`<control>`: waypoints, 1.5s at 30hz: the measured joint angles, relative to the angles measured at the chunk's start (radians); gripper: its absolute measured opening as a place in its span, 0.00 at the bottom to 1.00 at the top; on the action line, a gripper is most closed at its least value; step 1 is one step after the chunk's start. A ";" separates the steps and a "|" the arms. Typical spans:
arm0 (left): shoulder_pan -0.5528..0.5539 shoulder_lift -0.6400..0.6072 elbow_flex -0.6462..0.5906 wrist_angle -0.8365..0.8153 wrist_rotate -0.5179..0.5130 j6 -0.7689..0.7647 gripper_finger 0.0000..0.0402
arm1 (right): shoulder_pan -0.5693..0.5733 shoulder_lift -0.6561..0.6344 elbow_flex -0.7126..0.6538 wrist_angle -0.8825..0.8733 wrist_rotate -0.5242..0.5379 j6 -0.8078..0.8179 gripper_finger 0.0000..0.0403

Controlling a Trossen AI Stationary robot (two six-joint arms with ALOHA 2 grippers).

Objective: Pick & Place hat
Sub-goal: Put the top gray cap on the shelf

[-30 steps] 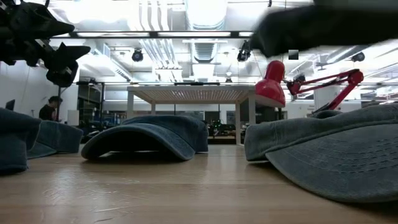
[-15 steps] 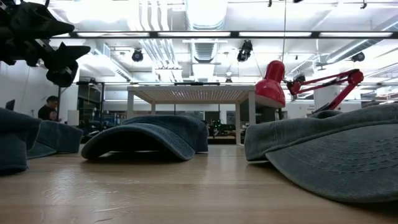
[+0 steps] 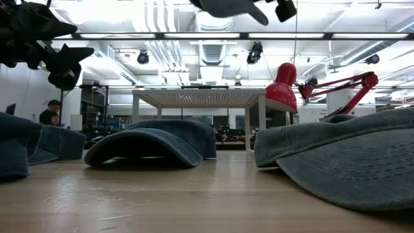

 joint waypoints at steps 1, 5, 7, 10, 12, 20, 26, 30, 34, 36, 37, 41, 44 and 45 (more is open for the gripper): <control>0.000 0.000 0.000 0.000 0.000 0.000 0.54 | -0.003 0.014 0.012 0.005 0.031 0.001 0.02; 0.000 0.000 0.000 0.000 0.000 0.000 0.54 | -0.011 0.070 0.042 0.001 0.143 0.010 0.02; 0.000 0.000 0.000 0.000 0.000 0.000 0.54 | -0.016 0.100 0.047 -0.002 0.182 0.043 0.02; 0.000 0.000 0.000 0.000 0.000 0.000 0.54 | -0.029 0.137 0.048 -0.004 0.198 0.125 0.02; 0.000 0.000 0.000 0.000 0.000 0.000 0.54 | -0.041 0.162 0.043 -0.022 0.202 0.183 0.02; 0.000 0.000 0.000 0.000 0.000 -0.012 0.54 | -0.104 0.240 0.042 -0.111 0.206 0.375 0.02; 0.000 0.000 0.000 0.000 0.000 -0.025 0.54 | -0.141 0.276 0.042 -0.117 0.203 0.405 0.02; 0.000 0.000 0.000 0.000 0.000 -0.028 0.54 | -0.154 0.275 0.042 -0.223 0.198 0.464 0.02; 0.000 0.000 0.000 0.000 0.000 -0.029 0.54 | -0.154 0.268 0.042 -0.366 0.194 0.596 0.02; 0.000 0.000 0.000 0.000 0.000 -0.029 0.54 | -0.154 0.267 0.042 -0.403 0.183 0.631 0.02; 0.000 0.000 0.000 0.000 0.000 -0.030 0.54 | -0.154 0.270 0.042 -0.409 0.172 0.644 0.02; 0.000 0.000 0.000 0.000 0.000 -0.030 0.54 | -0.154 0.278 0.042 -0.413 0.142 0.662 0.02; 0.000 0.000 0.000 0.000 0.000 -0.030 0.54 | -0.154 0.278 0.042 -0.442 0.141 0.671 0.02; 0.000 0.000 0.000 0.000 0.000 -0.030 0.54 | -0.154 0.278 0.042 -0.452 0.141 0.678 0.02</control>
